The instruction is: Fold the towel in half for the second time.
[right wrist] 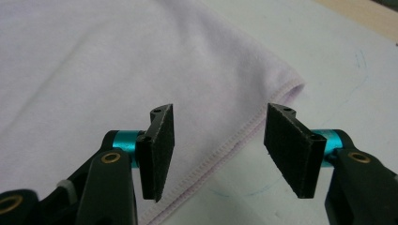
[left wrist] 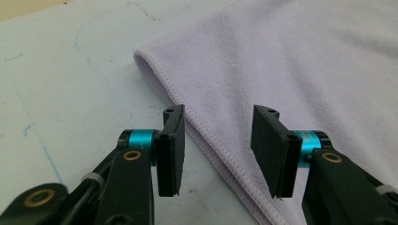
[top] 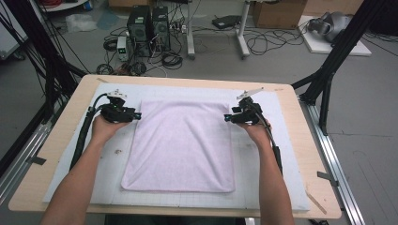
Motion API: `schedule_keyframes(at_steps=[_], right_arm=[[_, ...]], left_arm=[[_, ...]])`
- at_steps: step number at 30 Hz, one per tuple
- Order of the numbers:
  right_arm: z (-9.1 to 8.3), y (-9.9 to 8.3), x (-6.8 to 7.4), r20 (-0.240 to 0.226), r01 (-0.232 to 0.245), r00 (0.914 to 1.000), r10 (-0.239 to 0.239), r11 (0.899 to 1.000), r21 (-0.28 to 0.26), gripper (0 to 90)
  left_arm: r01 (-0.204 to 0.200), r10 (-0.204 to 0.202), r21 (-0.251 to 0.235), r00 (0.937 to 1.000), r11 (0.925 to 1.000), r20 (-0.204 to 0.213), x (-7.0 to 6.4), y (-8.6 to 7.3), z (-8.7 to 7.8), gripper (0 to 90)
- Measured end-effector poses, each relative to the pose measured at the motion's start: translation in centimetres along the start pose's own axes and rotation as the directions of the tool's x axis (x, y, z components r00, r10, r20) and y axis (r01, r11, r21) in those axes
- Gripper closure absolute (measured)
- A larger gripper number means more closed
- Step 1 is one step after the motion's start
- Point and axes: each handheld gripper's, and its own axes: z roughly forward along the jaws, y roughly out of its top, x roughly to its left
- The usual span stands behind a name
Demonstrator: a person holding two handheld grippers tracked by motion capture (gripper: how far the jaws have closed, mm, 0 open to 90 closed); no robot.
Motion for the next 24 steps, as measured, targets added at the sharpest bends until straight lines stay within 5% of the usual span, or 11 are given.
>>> schedule_keyframes(at_steps=[4,8,14,19,24], right_arm=[[0.7,-0.7,-0.1,0.015,-0.025,0.9996,0.025,1.0,0.008,42.4],[0.9,-1.4,-0.5,0.041,-0.061,0.9974,0.06,0.998,0.013,42.6],[1.7,-2.3,-0.5,0.047,-0.076,0.9961,0.075,0.997,0.017,44.0],[1.9,-2.1,0.1,0.018,-0.036,0.9992,0.036,0.999,0.014,58.3],[1.9,-2.0,-0.2,0.039,-0.032,0.9988,0.031,0.999,0.005,49.9]], left_arm=[[-0.017,0.017,-0.005,0.9996,0.9998,-0.021,-0.4,-0.3,1.1,60.2],[0.018,-0.016,0.037,0.9974,0.9991,-0.071,-0.3,-0.7,1.8,51.4],[0.026,-0.022,0.048,0.9963,0.9985,-0.083,-0.3,-0.7,1.9,50.5],[0.039,-0.034,0.049,0.9956,0.998,-0.087,-0.3,-0.6,1.8,59.5],[0.015,-0.011,0.051,0.9962,0.9986,-0.087,-0.1,-0.7,1.8,51.8]])
